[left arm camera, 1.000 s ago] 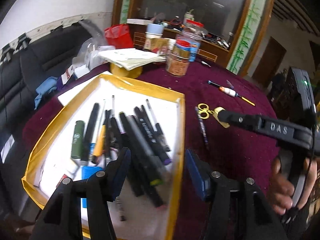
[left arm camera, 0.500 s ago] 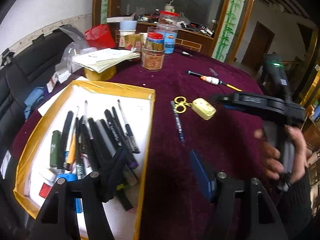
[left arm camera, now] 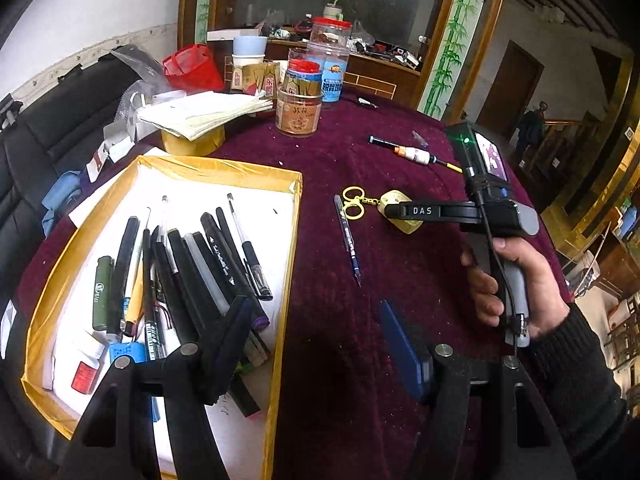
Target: Organize rigid objects
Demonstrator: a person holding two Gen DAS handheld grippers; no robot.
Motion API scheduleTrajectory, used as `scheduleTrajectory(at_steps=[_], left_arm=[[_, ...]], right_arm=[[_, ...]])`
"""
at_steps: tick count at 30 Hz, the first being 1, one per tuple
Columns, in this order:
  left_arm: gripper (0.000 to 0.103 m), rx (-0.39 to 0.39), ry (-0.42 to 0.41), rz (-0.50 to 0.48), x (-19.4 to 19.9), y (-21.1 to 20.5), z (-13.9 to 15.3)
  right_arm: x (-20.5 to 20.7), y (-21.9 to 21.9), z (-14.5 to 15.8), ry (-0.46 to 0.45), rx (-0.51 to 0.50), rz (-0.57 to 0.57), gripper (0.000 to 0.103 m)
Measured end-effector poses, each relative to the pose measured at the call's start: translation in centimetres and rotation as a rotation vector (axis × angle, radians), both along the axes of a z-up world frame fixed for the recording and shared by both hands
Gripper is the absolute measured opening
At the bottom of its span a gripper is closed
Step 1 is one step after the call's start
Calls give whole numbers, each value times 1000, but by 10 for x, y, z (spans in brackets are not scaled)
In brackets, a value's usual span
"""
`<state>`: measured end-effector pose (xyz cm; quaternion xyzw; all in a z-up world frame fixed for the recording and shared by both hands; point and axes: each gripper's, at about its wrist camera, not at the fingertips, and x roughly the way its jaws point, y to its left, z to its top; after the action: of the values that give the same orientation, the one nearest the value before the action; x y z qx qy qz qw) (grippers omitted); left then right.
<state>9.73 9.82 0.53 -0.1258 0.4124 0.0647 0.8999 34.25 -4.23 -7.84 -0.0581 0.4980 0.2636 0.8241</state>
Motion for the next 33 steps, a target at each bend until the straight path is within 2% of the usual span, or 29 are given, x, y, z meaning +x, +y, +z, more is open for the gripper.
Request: scheduleTrajectory(at_steps=[2,7,10,12,14,16,17,19,21,24,26,33], left_arm=[[69,-3,5,-10,3,-1,-1],[69,-27,25,-62,17,-9,-2],[69,-55,59,-100,39,-14,-8],[69,-60,108,-116,63,-16,-15],[69,-80,162,-131,88,-15,-23],[65,-93,204,-140,114,-12,-30],[58,-91,223,-139,127,-11,-33],[52,-62,272,-130,150,-14,-42],[41,-26,332,-88,171,-13,-56],[32,-38,370,-71,185,-12,-70],[30,-28,387,-57,193,-12,-76],[26,-30,348,-38,192,-11,-76]], right_arm=[[-6,-6,1,28,10,-17,53],[-31,-37,7,26,-27,-126,52],[-37,-65,4,39,40,-212,52],[-36,-79,2,40,119,-233,52],[-37,-83,3,46,144,-236,52],[-37,-82,3,44,144,-233,52],[-37,-82,3,47,144,-233,52],[-37,-83,3,69,168,-234,51],[-36,-83,3,78,174,-230,51],[-35,-82,3,87,173,-228,51],[-36,-82,3,92,173,-220,51],[-37,-81,3,100,174,-219,51]])
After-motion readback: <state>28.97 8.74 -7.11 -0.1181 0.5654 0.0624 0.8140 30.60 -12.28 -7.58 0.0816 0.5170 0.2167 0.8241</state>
